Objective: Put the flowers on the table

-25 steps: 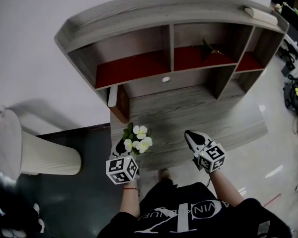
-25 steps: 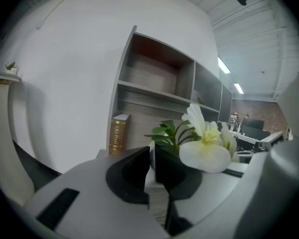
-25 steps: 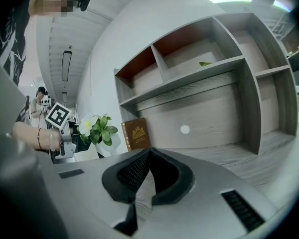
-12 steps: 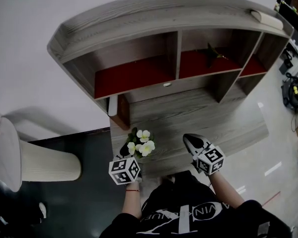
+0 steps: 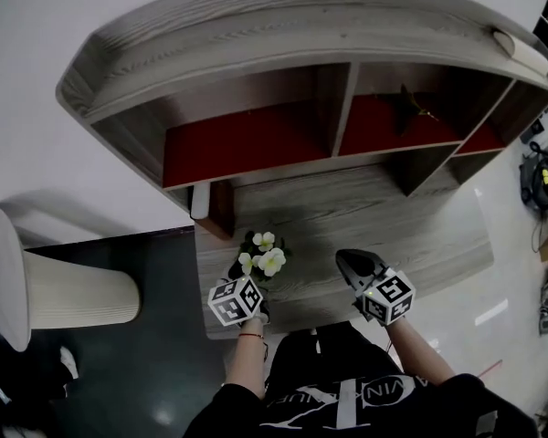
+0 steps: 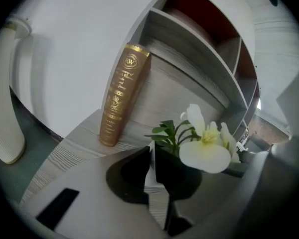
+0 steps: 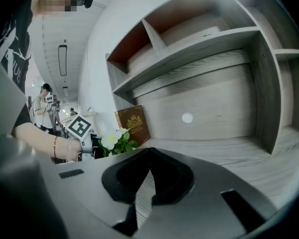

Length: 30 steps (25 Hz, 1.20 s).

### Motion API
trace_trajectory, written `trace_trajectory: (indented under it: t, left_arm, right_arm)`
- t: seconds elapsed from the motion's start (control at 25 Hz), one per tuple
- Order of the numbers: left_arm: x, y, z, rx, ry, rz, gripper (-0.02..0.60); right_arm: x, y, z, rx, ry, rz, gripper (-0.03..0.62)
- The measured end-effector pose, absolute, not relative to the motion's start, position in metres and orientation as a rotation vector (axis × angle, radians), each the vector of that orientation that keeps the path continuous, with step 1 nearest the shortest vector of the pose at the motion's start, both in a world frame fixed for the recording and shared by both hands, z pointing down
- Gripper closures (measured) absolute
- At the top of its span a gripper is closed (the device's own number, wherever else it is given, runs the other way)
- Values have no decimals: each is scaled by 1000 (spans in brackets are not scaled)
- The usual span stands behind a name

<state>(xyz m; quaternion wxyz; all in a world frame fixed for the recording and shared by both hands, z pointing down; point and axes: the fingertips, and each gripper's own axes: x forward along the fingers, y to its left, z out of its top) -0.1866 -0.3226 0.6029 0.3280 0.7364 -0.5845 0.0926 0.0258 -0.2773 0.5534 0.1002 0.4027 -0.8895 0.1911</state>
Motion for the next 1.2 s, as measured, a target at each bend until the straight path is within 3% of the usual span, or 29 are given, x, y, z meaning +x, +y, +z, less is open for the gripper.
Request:
trace_trajectory:
  t: [1.2]
  left_arm:
    - [-189,-404,631,1714,-1574,-76,541]
  right_arm:
    - [16,-297,591,1074,-2620,669,583]
